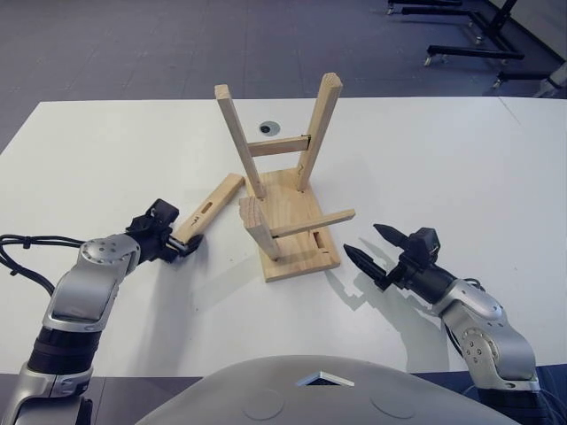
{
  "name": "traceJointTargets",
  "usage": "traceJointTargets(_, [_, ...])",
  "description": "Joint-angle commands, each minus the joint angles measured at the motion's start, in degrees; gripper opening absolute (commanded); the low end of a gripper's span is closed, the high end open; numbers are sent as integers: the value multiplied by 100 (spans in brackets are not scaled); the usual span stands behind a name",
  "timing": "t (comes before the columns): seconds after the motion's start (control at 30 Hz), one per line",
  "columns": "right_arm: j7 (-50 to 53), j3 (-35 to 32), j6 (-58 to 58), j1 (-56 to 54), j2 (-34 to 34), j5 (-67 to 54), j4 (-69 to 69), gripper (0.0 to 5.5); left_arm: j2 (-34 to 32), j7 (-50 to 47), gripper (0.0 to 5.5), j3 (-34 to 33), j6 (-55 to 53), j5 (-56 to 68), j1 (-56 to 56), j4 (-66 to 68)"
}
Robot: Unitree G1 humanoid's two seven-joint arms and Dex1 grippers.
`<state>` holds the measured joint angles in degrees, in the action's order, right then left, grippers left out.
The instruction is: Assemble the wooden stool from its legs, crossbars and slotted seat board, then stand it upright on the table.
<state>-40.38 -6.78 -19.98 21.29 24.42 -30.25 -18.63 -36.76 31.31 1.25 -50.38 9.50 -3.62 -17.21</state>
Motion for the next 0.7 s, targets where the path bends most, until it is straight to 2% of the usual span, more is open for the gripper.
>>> traceJointTargets(0.03, [39, 44, -79, -104, 30, 23, -27, 540, -127, 233, 465, 498, -503, 24, -787, 766])
traceJointTargets(0.23, [88, 78, -39, -138, 28, 65, -3, 540, -155, 434, 354, 674, -506, 320, -1007, 1116])
traceJointTargets(0.53, [114, -3, -23, -205, 61, 60, 58, 540, -261, 425, 236, 931, -285, 218, -1317, 1860])
traceJointTargets(0.63, [109, -5, -22, -309, 75, 73, 123, 540, -164, 449, 208, 850, -301, 350, -1334, 1968])
traceJointTargets(0.7, [113, -12, -14, -342, 79, 84, 144, 540, -123, 500, 208, 851, -252, 416, -1343, 2076])
